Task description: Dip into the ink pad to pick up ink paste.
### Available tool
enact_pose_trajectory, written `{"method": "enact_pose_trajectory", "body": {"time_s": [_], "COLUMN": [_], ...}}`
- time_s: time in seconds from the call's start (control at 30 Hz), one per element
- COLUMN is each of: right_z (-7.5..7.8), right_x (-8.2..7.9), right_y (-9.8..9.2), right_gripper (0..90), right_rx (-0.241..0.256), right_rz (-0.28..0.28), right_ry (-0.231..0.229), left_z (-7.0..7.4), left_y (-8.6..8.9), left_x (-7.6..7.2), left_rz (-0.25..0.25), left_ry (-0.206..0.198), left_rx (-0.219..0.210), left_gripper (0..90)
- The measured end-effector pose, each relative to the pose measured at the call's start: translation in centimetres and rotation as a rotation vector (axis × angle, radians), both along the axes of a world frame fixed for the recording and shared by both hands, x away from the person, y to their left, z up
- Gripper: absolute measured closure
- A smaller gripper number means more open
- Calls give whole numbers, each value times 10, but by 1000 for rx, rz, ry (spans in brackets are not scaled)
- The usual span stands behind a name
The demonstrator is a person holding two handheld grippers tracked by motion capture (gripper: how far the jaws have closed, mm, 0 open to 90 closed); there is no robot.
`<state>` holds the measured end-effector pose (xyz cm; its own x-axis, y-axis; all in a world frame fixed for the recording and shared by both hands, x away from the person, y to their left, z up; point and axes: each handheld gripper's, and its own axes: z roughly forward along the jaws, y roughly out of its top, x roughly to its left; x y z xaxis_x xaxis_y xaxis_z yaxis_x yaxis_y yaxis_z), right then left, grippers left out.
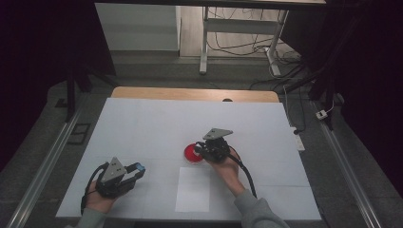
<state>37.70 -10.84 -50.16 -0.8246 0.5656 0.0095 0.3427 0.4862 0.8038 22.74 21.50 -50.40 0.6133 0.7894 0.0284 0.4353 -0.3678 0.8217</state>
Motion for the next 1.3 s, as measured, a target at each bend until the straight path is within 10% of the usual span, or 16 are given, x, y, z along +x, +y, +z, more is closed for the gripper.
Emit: {"method": "enact_pose_trajectory", "body": {"time_s": [1.3], "right_z": [-7], "right_x": [-2], "right_y": [3], "right_gripper": [757], "right_rx": [-12], "right_rz": [4], "right_ry": [-26], "left_z": [0], "left_y": [1], "left_x": [0], "left_rz": [1], "left_ry": [3], "left_rx": [2], "left_gripper": [661]}}
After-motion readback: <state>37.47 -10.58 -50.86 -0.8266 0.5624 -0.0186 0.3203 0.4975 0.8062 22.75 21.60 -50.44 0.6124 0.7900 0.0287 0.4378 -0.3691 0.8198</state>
